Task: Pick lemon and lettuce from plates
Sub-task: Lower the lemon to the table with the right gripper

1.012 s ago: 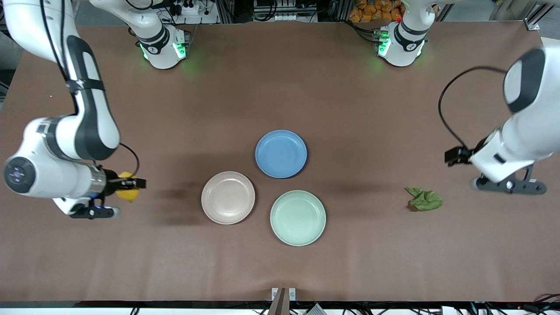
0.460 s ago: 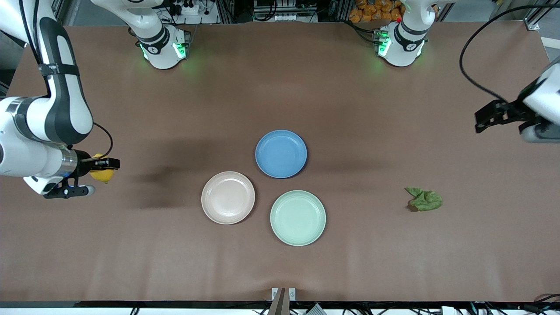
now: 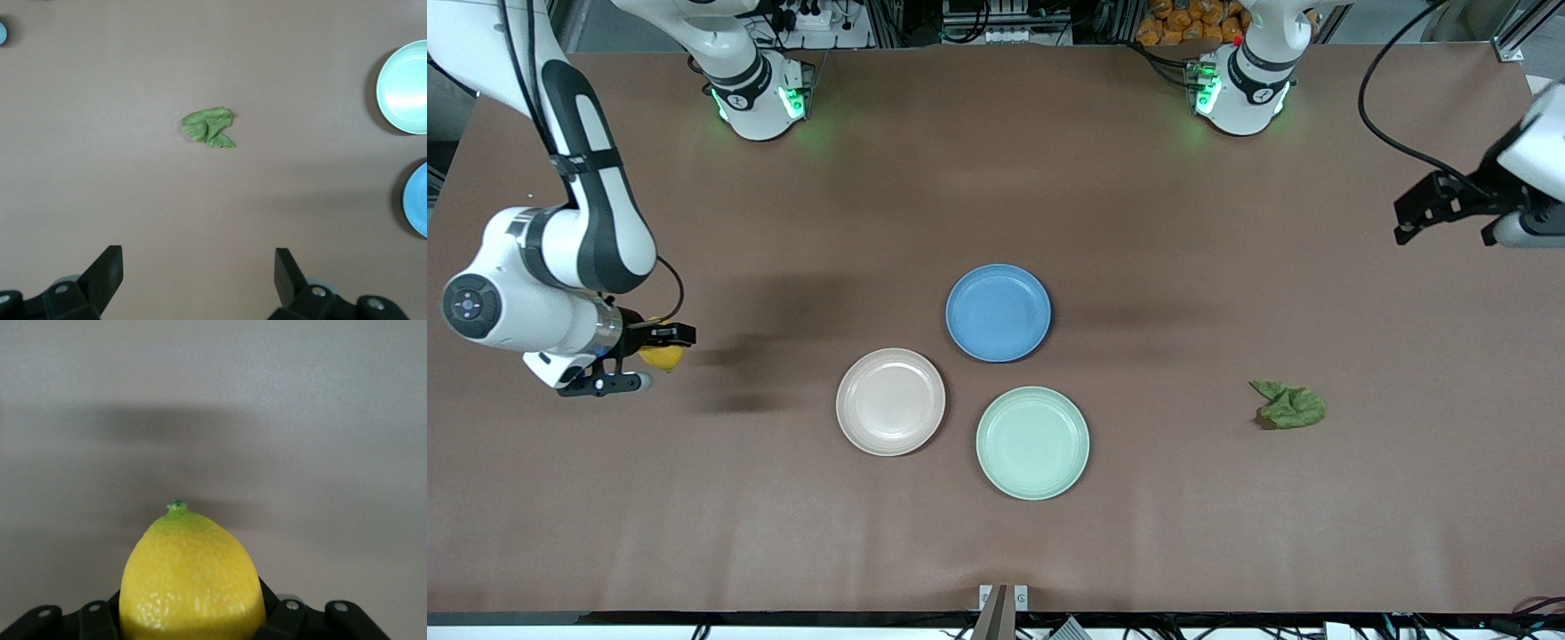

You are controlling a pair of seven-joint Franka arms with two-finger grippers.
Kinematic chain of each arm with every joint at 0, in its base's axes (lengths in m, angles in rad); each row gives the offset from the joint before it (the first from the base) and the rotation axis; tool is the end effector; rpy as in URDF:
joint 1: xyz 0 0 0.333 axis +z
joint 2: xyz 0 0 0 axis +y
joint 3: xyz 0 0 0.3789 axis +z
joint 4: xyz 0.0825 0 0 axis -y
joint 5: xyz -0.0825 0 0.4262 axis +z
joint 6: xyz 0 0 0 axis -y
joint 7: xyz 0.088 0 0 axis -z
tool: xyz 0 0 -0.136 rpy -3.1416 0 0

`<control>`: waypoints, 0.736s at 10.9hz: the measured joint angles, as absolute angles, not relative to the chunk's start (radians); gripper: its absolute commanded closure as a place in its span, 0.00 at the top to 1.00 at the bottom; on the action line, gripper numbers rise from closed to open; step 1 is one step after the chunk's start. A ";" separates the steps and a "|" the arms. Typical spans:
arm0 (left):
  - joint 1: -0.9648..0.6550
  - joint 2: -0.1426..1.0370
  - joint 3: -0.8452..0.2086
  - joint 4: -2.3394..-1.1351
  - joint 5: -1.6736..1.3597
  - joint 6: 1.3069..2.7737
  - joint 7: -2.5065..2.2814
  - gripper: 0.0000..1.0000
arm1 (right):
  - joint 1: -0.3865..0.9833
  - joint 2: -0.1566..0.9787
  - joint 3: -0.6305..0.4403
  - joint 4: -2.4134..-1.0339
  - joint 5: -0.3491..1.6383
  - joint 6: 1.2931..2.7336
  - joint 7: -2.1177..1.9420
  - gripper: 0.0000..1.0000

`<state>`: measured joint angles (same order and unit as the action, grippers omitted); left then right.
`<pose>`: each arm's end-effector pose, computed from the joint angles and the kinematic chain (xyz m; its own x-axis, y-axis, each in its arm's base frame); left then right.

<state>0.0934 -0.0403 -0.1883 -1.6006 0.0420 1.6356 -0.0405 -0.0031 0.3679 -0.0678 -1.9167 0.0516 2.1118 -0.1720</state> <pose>0.5883 -0.0530 0.6726 0.9954 -0.0573 0.0764 -0.0538 -0.9975 -0.0465 0.6516 -0.0406 0.2916 0.9832 0.0757 -0.1660 0.0694 -0.9966 -0.0437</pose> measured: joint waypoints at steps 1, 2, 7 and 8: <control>0.093 -0.059 -0.196 -1.612 0.042 1.640 -0.041 1.00 | -0.003 0.372 -0.068 -1.947 0.052 2.162 -0.172 0.45; 0.094 -0.068 -0.195 -1.616 0.042 1.641 -0.034 1.00 | -0.003 0.380 -0.068 -1.970 0.051 2.200 -0.172 0.45; 0.097 -0.070 -0.185 -1.620 0.042 1.651 0.020 1.00 | -0.008 0.456 -0.068 -1.987 0.050 2.297 -0.183 0.46; 0.097 -0.070 -0.182 -1.619 0.042 1.653 0.020 1.00 | -0.011 0.466 -0.068 -1.987 0.050 2.305 -0.189 0.56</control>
<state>0.0971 -0.0698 -0.1821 -1.6194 0.0420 1.6533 0.0197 -0.0108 0.4663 -0.0678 -1.9869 0.0504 2.3047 -0.1889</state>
